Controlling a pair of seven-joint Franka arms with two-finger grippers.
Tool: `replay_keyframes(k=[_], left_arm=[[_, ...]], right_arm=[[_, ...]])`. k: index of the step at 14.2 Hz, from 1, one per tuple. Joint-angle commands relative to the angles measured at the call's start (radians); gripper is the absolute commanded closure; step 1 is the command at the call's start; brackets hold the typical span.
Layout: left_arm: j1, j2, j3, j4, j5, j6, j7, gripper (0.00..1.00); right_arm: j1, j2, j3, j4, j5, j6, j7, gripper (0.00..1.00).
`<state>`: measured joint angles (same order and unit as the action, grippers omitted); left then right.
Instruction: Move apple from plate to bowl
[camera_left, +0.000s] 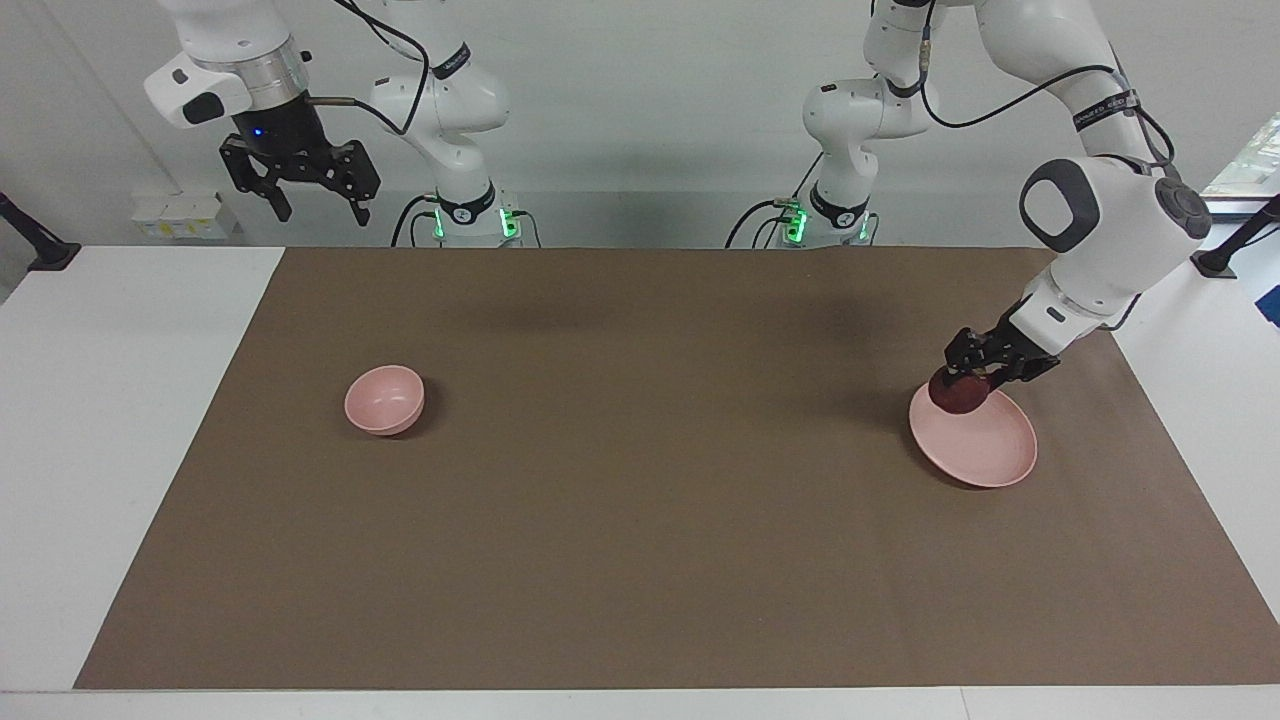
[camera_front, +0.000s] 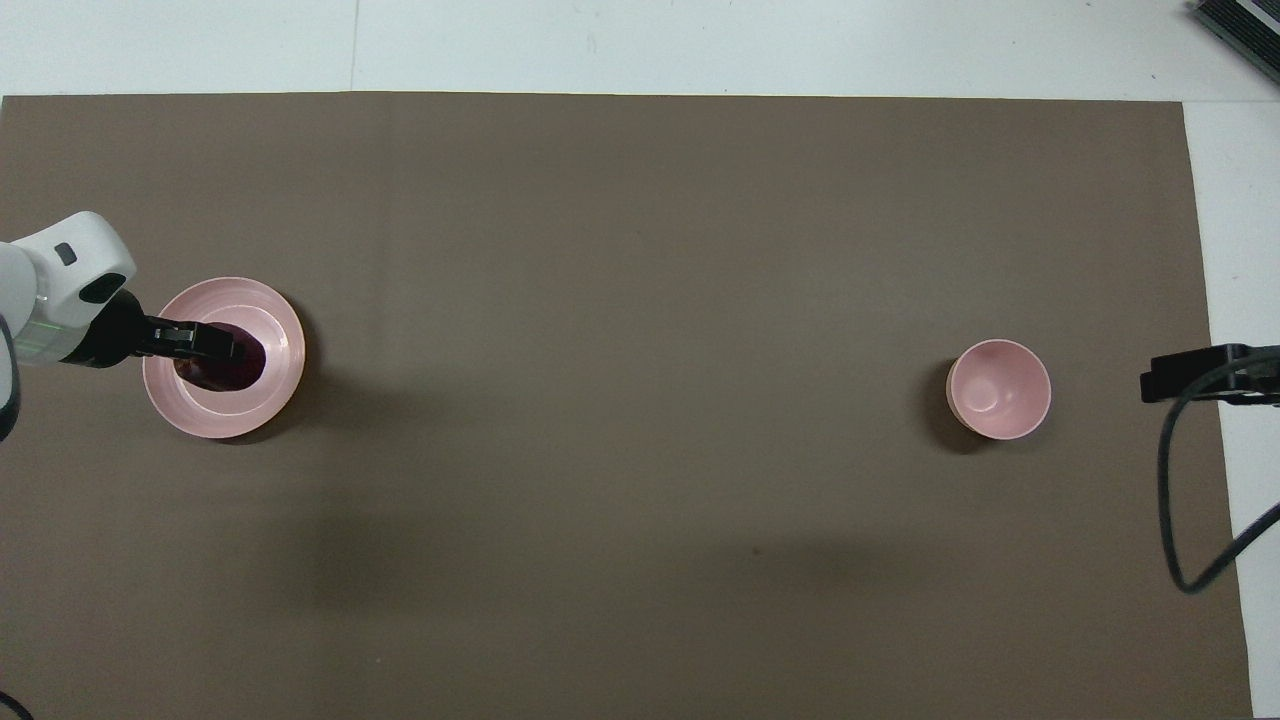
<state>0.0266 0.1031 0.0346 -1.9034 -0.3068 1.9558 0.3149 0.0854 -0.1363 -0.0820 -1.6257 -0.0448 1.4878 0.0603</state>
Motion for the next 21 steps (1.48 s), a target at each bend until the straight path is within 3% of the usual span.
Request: replay_keyframes(k=[1, 8, 12, 15, 17, 21], left_arm=[[0.006, 0.001, -0.007, 0.06, -0.156, -0.08, 0.02, 1.0], [0.003, -0.011, -0.077, 0.05, -0.543, -0.103, 0.015, 1.0], [-0.002, -0.042, -0.159, 0.047, -0.595, -0.097, 0.013, 1.0], [-0.013, -0.049, -0.208, 0.046, -0.638, -0.086, -0.009, 1.0], [-0.023, -0.051, -0.228, 0.044, -0.647, -0.084, -0.014, 1.0], [-0.072, -0.051, -0.268, 0.044, -0.68, 0.004, -0.083, 1.0]], right_arm=[[-0.012, -0.023, -0.002, -0.025, 0.033, -0.003, -0.031, 0.0], [-0.013, -0.029, -0.004, -0.032, 0.033, -0.003, -0.031, 0.0], [-0.012, -0.028, -0.002, -0.052, 0.034, 0.028, -0.079, 0.0], [0.003, -0.005, 0.002, -0.098, 0.178, 0.148, -0.025, 0.0], [0.028, 0.035, 0.01, -0.135, 0.209, 0.225, 0.076, 0.0], [0.051, 0.167, 0.01, -0.143, 0.57, 0.353, 0.399, 0.0]])
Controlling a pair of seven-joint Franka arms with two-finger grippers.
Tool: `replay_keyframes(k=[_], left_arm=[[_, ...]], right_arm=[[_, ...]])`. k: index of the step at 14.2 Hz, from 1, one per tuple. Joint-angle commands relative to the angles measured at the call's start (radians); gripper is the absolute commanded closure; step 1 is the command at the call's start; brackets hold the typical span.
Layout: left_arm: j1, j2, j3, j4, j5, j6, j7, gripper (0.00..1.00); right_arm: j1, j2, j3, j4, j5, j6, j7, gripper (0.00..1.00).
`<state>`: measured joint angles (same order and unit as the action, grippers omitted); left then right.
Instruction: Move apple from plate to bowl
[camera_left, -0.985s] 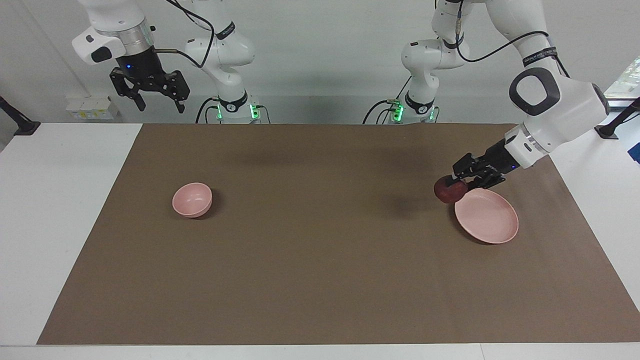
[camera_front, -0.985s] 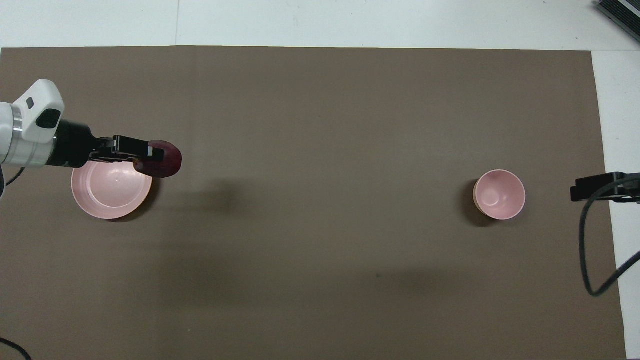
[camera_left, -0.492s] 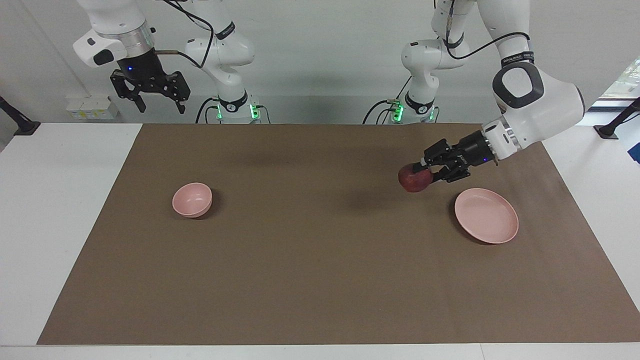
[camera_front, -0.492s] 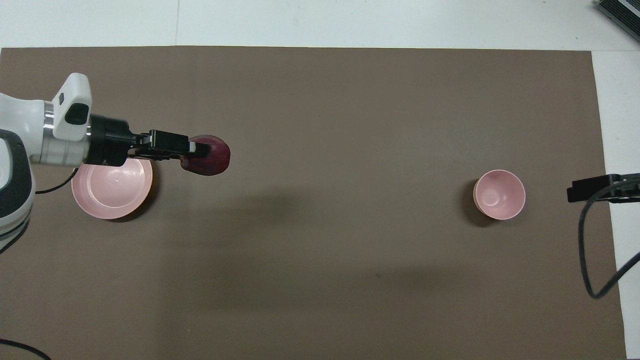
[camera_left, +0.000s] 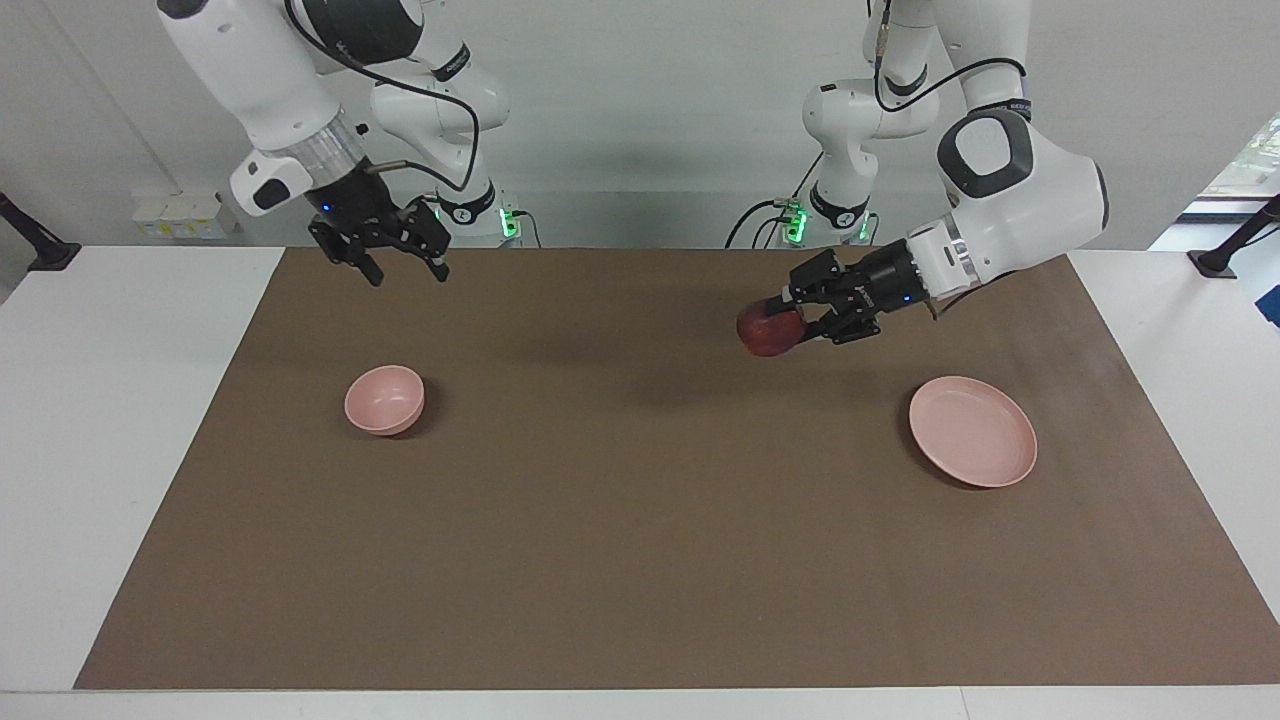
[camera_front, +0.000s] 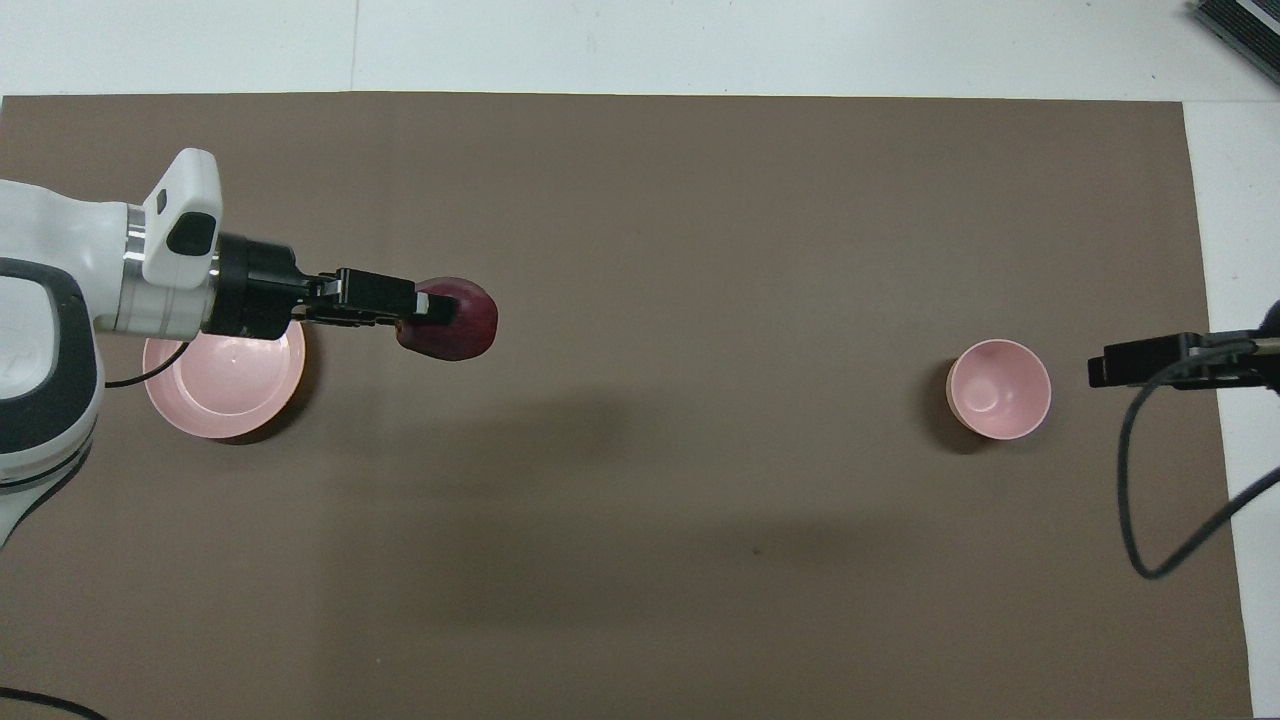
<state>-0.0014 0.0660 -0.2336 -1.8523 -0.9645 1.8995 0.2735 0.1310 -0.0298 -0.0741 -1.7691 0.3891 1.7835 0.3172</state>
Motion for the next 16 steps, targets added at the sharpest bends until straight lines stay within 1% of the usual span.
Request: replay_keyframes(k=[1, 3, 6, 7, 9, 11, 13, 16], left_arm=[[-0.075, -0.012, 0.0, -0.007, -0.02, 0.103, -0.063, 1.0], [-0.109, -0.011, 0.0, -0.005, -0.022, 0.154, -0.092, 1.0], [-0.15, -0.011, 0.0, -0.007, -0.02, 0.199, -0.121, 1.0], [-0.166, -0.011, 0.0, -0.005, -0.02, 0.223, -0.135, 1.0], [-0.189, -0.011, 0.0, -0.005, -0.02, 0.251, -0.151, 1.0], [-0.193, -0.008, 0.0, -0.002, -0.017, 0.268, -0.163, 1.0], [-0.21, -0.005, 0.0, -0.001, -0.014, 0.312, -0.166, 1.0], [-0.23, 0.0, 0.0, 0.005, -0.003, 0.346, -0.198, 1.0]], right_arm=[[0.043, 0.092, 0.002, 0.0, 0.214, 0.094, 0.233, 0.0], [0.081, 0.145, 0.002, 0.0, 0.348, 0.141, 0.394, 0.0], [0.116, 0.183, 0.002, 0.0, 0.557, 0.177, 0.616, 0.0], [0.124, 0.194, 0.002, -0.001, 0.615, 0.181, 0.66, 0.0], [0.127, 0.224, 0.002, -0.004, 0.744, 0.185, 0.68, 0.0], [0.169, 0.235, 0.002, -0.033, 0.812, 0.212, 0.68, 0.0], [0.18, 0.234, 0.002, -0.039, 0.887, 0.211, 0.694, 0.0], [0.217, 0.235, 0.002, -0.035, 0.918, 0.258, 0.734, 0.0]])
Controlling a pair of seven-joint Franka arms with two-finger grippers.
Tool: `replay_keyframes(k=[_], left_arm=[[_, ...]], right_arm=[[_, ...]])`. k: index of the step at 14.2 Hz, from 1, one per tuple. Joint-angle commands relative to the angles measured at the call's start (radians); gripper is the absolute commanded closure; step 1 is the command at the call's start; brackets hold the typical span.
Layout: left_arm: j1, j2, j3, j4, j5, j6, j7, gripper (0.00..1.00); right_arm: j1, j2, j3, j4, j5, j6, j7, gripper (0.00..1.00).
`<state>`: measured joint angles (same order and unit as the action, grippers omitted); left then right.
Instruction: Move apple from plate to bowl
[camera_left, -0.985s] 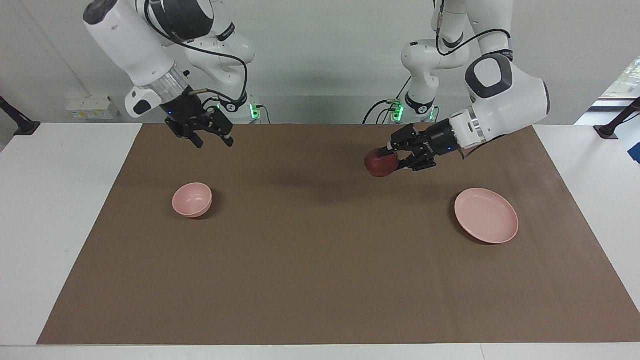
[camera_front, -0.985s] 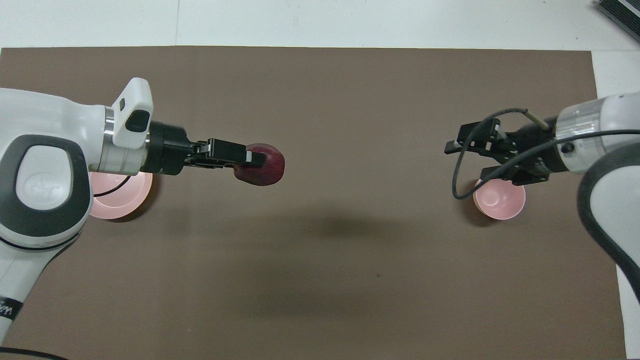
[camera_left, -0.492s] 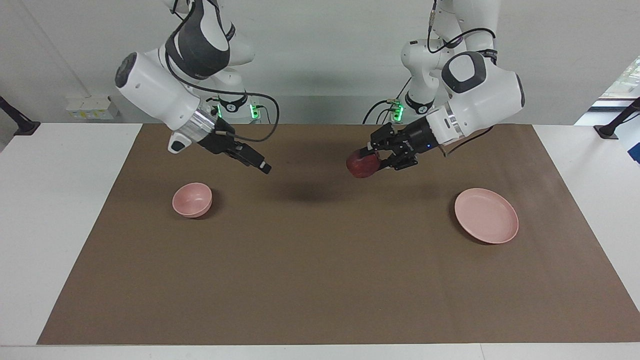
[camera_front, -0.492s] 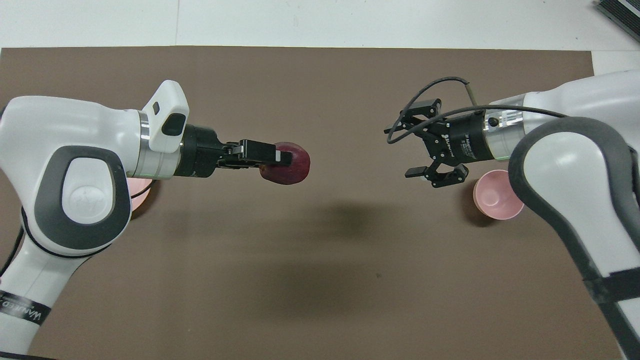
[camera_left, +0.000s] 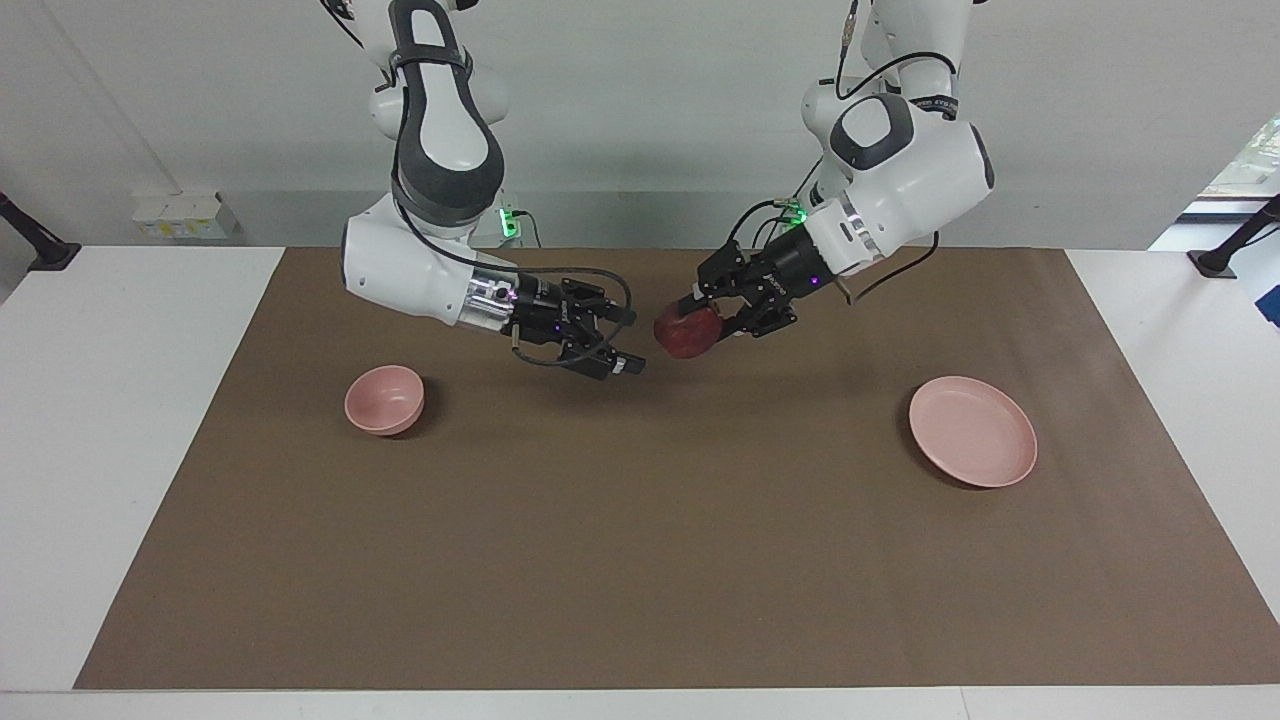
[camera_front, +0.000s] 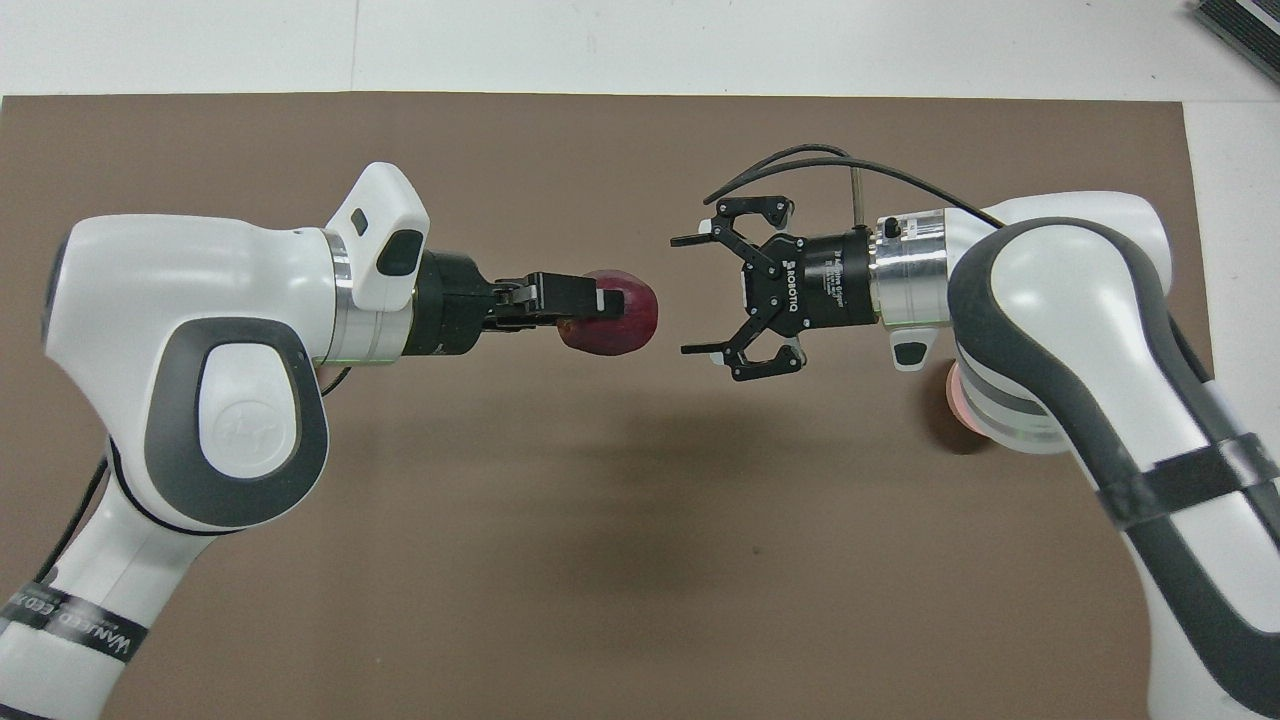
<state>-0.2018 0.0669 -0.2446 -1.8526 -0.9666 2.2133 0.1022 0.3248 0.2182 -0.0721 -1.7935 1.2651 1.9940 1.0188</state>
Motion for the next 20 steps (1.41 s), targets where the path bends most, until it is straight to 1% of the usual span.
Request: replay_keyframes(k=[1, 5, 6, 7, 8, 9, 12, 14, 15, 16, 17, 18, 19, 20], left_arm=[[-0.03, -0.001, 0.011, 0.006, 0.002, 0.038, -0.03, 1.0], [-0.047, 0.001, 0.011, 0.01, 0.005, 0.046, -0.033, 1.0], [-0.059, 0.001, 0.011, 0.01, 0.005, 0.055, -0.035, 1.0], [-0.059, 0.001, 0.011, 0.01, 0.005, 0.063, -0.041, 1.0], [-0.061, 0.001, 0.011, 0.01, 0.005, 0.063, -0.056, 1.0], [-0.068, 0.001, 0.011, 0.01, 0.005, 0.066, -0.068, 1.0], [-0.082, 0.001, 0.01, 0.01, 0.003, 0.111, -0.113, 1.0], [-0.082, 0.001, 0.01, 0.01, 0.005, 0.114, -0.13, 0.88], [-0.084, 0.001, 0.01, 0.01, 0.005, 0.114, -0.13, 0.76], [-0.087, 0.001, 0.011, 0.01, 0.005, 0.117, -0.128, 0.49], [-0.088, 0.004, 0.011, 0.012, 0.011, 0.13, -0.127, 0.09], [-0.09, 0.005, 0.011, 0.018, 0.043, 0.153, -0.125, 0.0], [-0.091, 0.007, 0.01, 0.021, 0.089, 0.16, -0.125, 0.0], [-0.091, 0.007, 0.008, 0.021, 0.123, 0.16, -0.122, 0.0]], right_arm=[[0.042, -0.013, 0.0, -0.012, 0.045, 0.06, 0.032, 0.0], [0.05, -0.006, 0.002, 0.0, 0.046, 0.084, 0.034, 0.0], [0.065, -0.006, 0.0, 0.0, 0.046, 0.092, 0.032, 0.0], [0.069, -0.005, 0.0, 0.0, 0.046, 0.092, 0.026, 0.03], [0.069, -0.005, 0.0, 0.0, 0.045, 0.092, 0.021, 0.45], [0.069, -0.005, 0.0, 0.0, 0.045, 0.095, 0.023, 0.99], [0.071, -0.005, 0.0, 0.002, 0.042, 0.094, 0.037, 1.0], [0.065, -0.005, 0.0, 0.002, 0.03, 0.082, 0.024, 1.0], [0.059, -0.005, 0.0, 0.002, 0.027, 0.078, 0.021, 1.0], [0.057, -0.005, 0.0, 0.002, 0.02, 0.08, 0.014, 1.0], [0.054, -0.003, -0.002, 0.002, 0.019, 0.08, 0.009, 1.0], [0.051, -0.003, -0.002, 0.002, 0.017, 0.08, 0.004, 1.0], [0.05, -0.003, -0.003, 0.0, -0.004, 0.08, 0.004, 1.0], [0.05, -0.003, -0.003, 0.0, -0.051, 0.081, 0.003, 1.0]])
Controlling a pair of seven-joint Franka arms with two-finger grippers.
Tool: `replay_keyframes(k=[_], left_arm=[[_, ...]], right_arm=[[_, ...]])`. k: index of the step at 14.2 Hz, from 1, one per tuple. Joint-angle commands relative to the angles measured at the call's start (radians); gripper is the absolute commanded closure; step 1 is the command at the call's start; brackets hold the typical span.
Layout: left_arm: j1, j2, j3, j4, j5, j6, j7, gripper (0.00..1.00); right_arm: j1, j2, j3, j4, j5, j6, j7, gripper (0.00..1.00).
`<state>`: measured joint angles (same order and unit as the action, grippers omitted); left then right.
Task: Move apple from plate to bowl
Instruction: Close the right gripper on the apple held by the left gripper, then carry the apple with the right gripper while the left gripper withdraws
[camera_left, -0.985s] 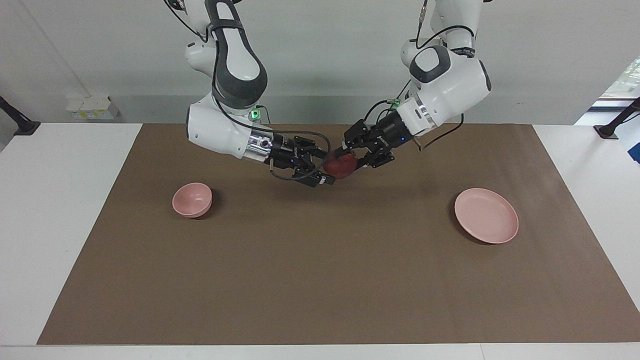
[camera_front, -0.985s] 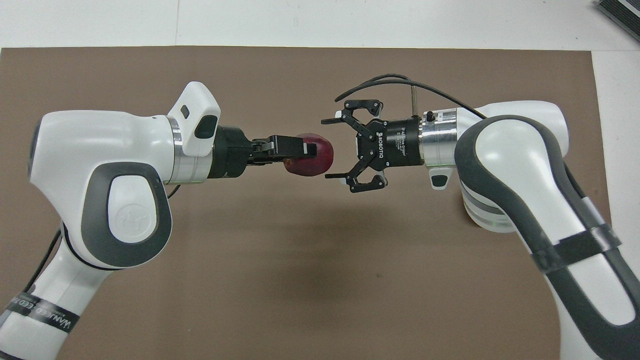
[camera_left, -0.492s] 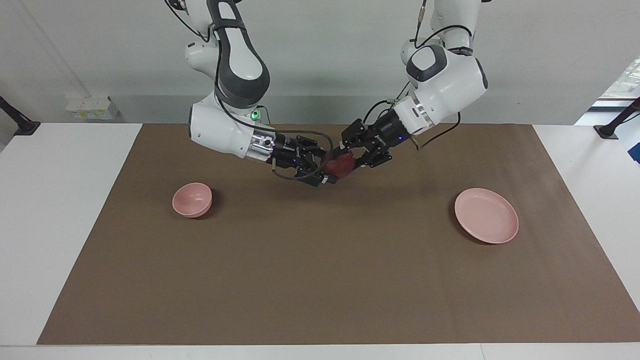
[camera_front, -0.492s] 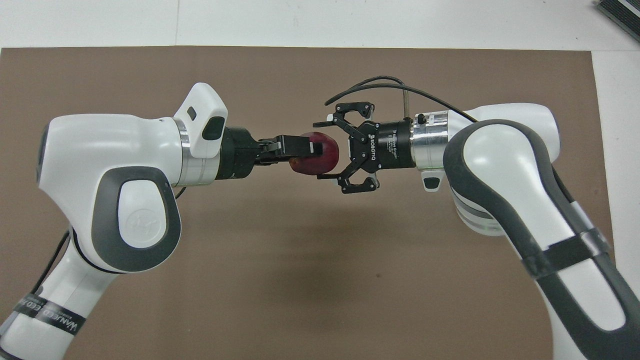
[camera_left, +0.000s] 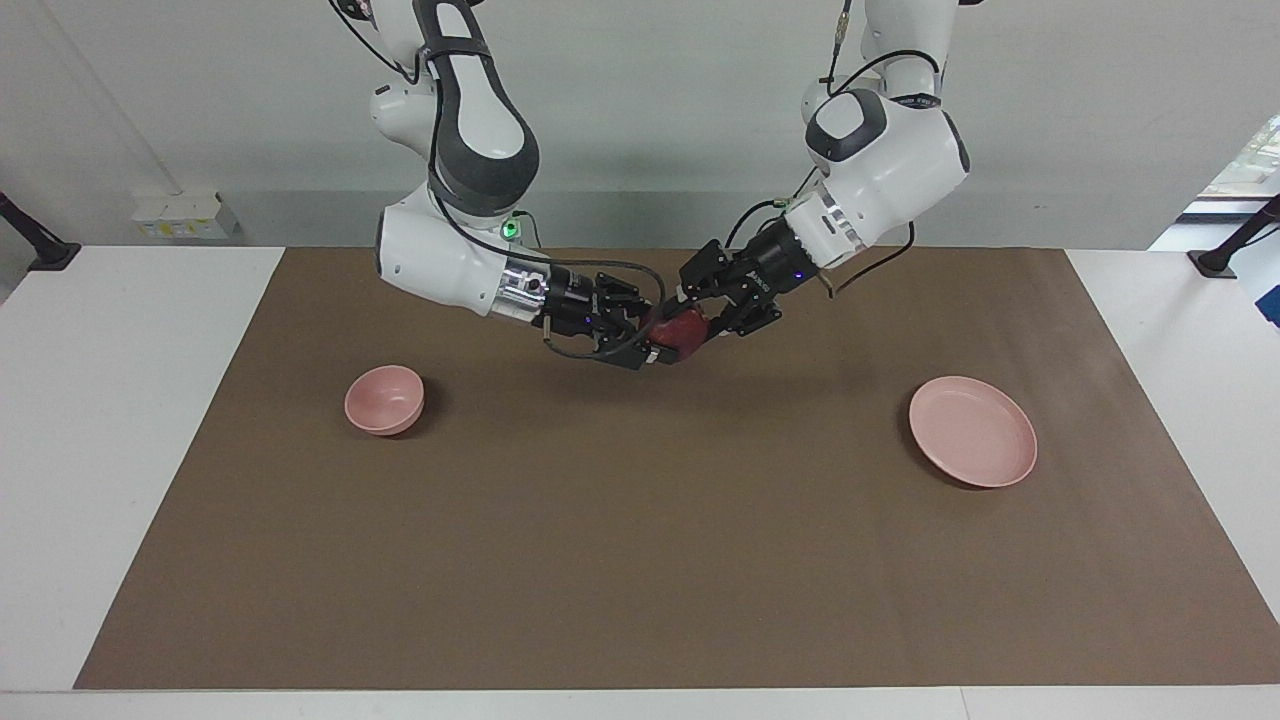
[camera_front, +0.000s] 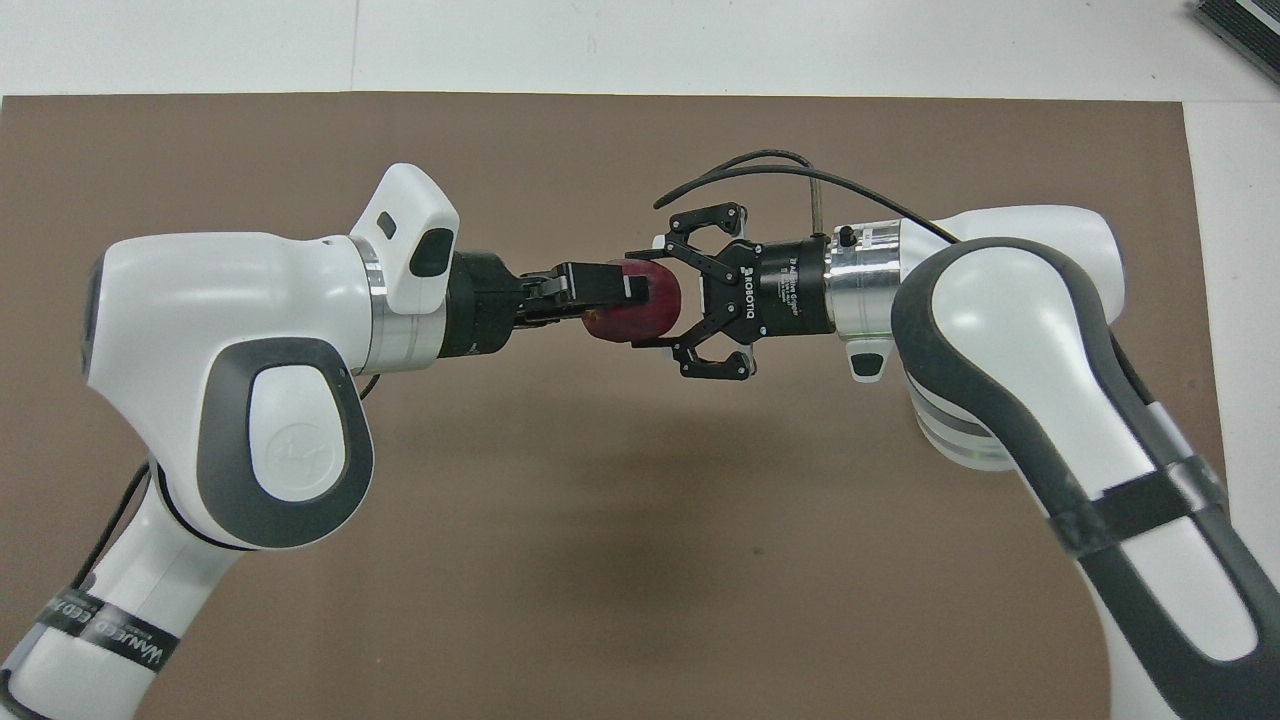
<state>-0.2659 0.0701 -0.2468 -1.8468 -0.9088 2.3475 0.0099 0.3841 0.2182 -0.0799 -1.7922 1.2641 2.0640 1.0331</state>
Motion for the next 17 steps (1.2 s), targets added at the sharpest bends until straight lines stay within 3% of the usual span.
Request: replay_keyframes(k=[1, 5, 8, 11, 17], left_arm=[[-0.027, 0.004, 0.011, 0.015, 0.085, 0.024, -0.027, 0.0], [-0.016, 0.004, 0.014, 0.003, 0.19, 0.003, -0.028, 0.0], [0.005, 0.004, 0.023, 0.005, 0.405, -0.077, -0.036, 0.0], [0.057, 0.008, 0.023, 0.003, 0.569, -0.109, -0.036, 0.0], [0.151, 0.008, 0.023, 0.009, 0.879, -0.195, -0.038, 0.0]], right_arm=[[-0.01, -0.003, 0.005, -0.003, -0.086, 0.01, -0.013, 1.0], [-0.072, -0.005, 0.003, -0.016, -0.147, -0.053, -0.091, 1.0], [-0.206, -0.005, 0.003, -0.018, -0.282, -0.177, -0.239, 1.0], [-0.303, -0.005, 0.003, -0.019, -0.531, -0.258, -0.504, 1.0], [-0.362, -0.003, 0.003, -0.056, -1.053, -0.156, -1.053, 1.0]])
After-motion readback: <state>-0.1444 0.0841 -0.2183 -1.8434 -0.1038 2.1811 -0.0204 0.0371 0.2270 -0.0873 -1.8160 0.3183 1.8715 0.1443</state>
